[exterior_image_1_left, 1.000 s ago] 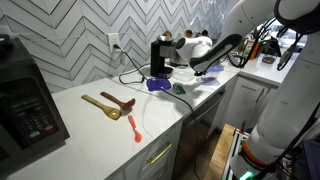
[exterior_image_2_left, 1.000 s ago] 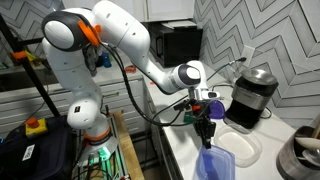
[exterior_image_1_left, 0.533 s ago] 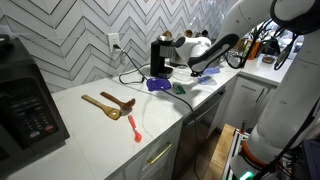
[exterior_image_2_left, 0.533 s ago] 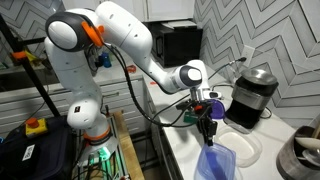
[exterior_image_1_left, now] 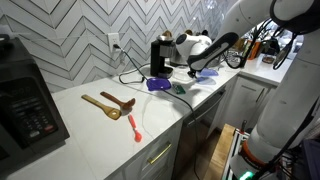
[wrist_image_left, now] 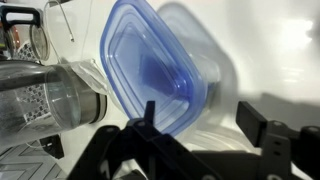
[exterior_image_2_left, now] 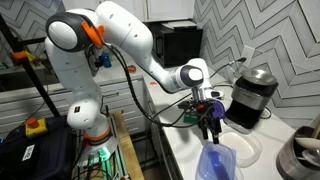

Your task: Remove the small lunch box from the bigger lunch box, then open the small lunch box and add green object, then close it

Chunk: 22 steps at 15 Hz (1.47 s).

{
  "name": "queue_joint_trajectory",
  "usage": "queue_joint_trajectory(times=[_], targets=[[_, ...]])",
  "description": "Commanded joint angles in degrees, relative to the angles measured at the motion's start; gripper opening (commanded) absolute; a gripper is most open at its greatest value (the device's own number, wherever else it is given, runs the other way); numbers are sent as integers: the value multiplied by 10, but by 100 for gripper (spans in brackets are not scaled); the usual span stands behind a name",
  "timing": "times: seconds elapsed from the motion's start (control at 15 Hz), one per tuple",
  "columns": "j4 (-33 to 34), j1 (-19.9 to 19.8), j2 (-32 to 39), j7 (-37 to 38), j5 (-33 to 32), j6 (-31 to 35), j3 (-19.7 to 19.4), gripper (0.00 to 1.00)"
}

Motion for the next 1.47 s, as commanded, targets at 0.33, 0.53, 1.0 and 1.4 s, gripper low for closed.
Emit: queue_joint_trajectory(times=[0.33,0.53,1.0,1.4], targets=[[26,-28,-7,-48,134,37,-35,100],[45,-30,5,-45,209,33,-36,100],[84,-36,41,-29,274,57,-43,92],[100,-40,71,-36,283,85,-54,70]])
